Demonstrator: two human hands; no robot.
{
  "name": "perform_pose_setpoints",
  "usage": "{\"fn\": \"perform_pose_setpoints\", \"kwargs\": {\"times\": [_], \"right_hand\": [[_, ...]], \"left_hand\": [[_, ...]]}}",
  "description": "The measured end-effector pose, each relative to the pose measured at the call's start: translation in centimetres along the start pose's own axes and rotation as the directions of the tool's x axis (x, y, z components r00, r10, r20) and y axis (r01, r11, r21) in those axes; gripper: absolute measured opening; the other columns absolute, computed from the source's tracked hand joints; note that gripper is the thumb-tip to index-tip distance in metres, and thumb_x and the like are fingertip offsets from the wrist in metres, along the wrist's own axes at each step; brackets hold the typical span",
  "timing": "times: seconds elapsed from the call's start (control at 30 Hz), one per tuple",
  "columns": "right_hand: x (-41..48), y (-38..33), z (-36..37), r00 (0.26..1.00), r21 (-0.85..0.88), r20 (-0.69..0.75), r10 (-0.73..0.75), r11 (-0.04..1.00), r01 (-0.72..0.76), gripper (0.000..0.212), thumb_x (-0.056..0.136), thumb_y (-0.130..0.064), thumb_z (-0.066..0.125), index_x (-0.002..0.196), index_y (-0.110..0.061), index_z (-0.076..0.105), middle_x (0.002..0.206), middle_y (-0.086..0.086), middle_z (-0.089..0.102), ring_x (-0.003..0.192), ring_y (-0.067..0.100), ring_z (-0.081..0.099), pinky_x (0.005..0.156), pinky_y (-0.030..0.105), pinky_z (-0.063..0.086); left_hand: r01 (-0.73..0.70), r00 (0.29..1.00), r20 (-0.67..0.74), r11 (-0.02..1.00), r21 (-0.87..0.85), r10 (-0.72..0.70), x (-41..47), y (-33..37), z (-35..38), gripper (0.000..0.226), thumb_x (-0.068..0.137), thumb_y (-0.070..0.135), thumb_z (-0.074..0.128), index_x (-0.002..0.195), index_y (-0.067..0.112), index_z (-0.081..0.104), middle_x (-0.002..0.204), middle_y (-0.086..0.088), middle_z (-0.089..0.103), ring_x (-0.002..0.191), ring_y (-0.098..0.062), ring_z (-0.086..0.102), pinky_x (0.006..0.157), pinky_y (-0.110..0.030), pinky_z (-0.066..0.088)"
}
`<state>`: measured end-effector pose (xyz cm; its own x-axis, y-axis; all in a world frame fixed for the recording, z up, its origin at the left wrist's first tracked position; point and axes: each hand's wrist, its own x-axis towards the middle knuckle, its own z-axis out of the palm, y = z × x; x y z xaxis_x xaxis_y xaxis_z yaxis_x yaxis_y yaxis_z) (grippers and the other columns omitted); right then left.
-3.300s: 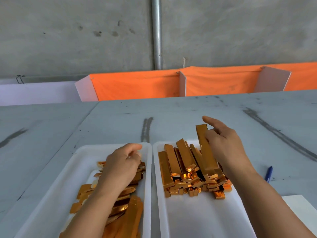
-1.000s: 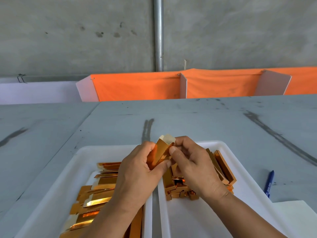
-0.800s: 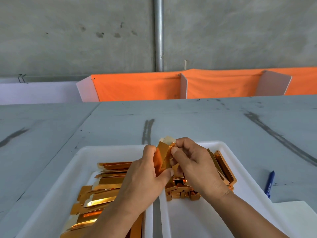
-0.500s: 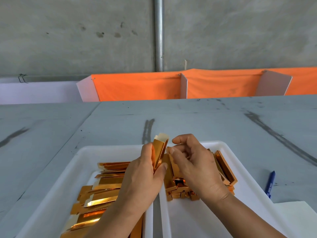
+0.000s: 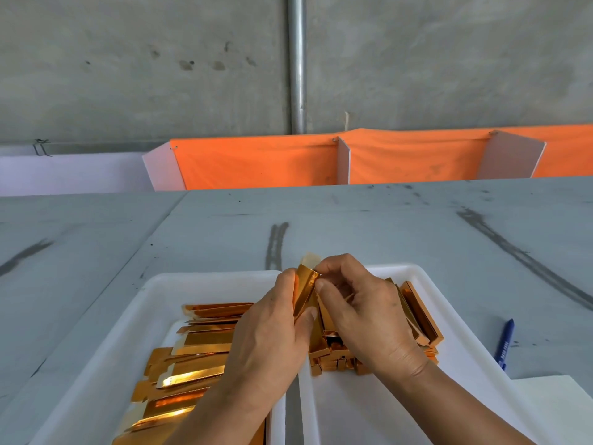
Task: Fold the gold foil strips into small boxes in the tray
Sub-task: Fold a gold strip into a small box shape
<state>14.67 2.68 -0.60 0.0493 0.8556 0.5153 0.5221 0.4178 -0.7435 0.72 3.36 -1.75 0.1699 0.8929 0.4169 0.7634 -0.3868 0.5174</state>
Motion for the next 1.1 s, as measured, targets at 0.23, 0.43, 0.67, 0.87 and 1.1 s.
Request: {"fn": "perform_pose_setpoints", "kwargs": {"times": [0.23,0.43,0.67,0.87,1.1], "right_hand": [[0.4,0.0,-0.6,0.975,0.247,0.205,0.089,0.959,-0.14,0.024,0.093,-0.014,0.062,0.086,-0.036,0.059,0.077,-0.01,0.067,0.068,0.006,0.062,0.059,0.024,0.054],[0.6,0.0,-1.1,0.978,0.301,0.186,0.094,0.942,-0.148,0.019,0.095,-0.018,0.06,0.077,-0.025,0.059,0.073,0.012,0.062,0.069,0.034,0.06,0.062,0.05,0.055],[1.1,0.8,-1.7,0.984,0.281,0.076,0.161,0.944,-0.176,0.019,0.097,-0.024,0.06,0.095,-0.043,0.063,0.069,-0.001,0.064,0.061,0.014,0.062,0.059,0.036,0.057],[1.2,0.9,-1.9,0.979,0.236,0.12,0.168,0.953,-0.192,0.021,0.095,-0.026,0.064,0.092,-0.047,0.07,0.071,-0.01,0.067,0.062,0.004,0.063,0.058,0.021,0.055],[1.1,0.8,-1.9,0.987,0.149,0.074,0.143,0.977,-0.153,0.019,0.094,-0.024,0.063,0.084,-0.038,0.074,0.1,-0.026,0.064,0.088,0.004,0.065,0.073,0.027,0.057]], "left_hand": [[-0.099,0.995,-0.024,0.995,0.025,0.1,0.0,0.0,0.0,0.044,0.093,0.045,0.052,0.126,0.038,0.024,0.081,0.017,0.051,0.07,-0.003,0.056,0.058,-0.013,0.045],[-0.15,0.989,-0.007,0.989,0.011,0.15,-0.3,-0.1,0.2,0.045,0.091,0.045,0.055,0.125,0.043,0.025,0.076,0.023,0.047,0.067,0.003,0.054,0.056,-0.007,0.042],[-0.136,0.99,0.023,0.991,0.009,0.136,-0.4,0.0,0.3,0.055,0.091,0.051,0.053,0.129,0.048,0.013,0.075,0.03,0.039,0.067,0.013,0.049,0.054,0.0,0.038],[-0.116,0.993,0.038,0.993,0.024,0.115,-0.4,-0.2,0.4,0.057,0.09,0.052,0.054,0.133,0.048,0.017,0.075,0.024,0.039,0.065,0.004,0.049,0.055,-0.003,0.035],[-0.12,0.993,0.029,0.99,0.077,0.118,-0.4,-0.1,0.5,0.055,0.091,0.052,0.051,0.135,0.044,0.018,0.086,0.025,0.041,0.069,0.003,0.049,0.058,-0.001,0.035]]}}
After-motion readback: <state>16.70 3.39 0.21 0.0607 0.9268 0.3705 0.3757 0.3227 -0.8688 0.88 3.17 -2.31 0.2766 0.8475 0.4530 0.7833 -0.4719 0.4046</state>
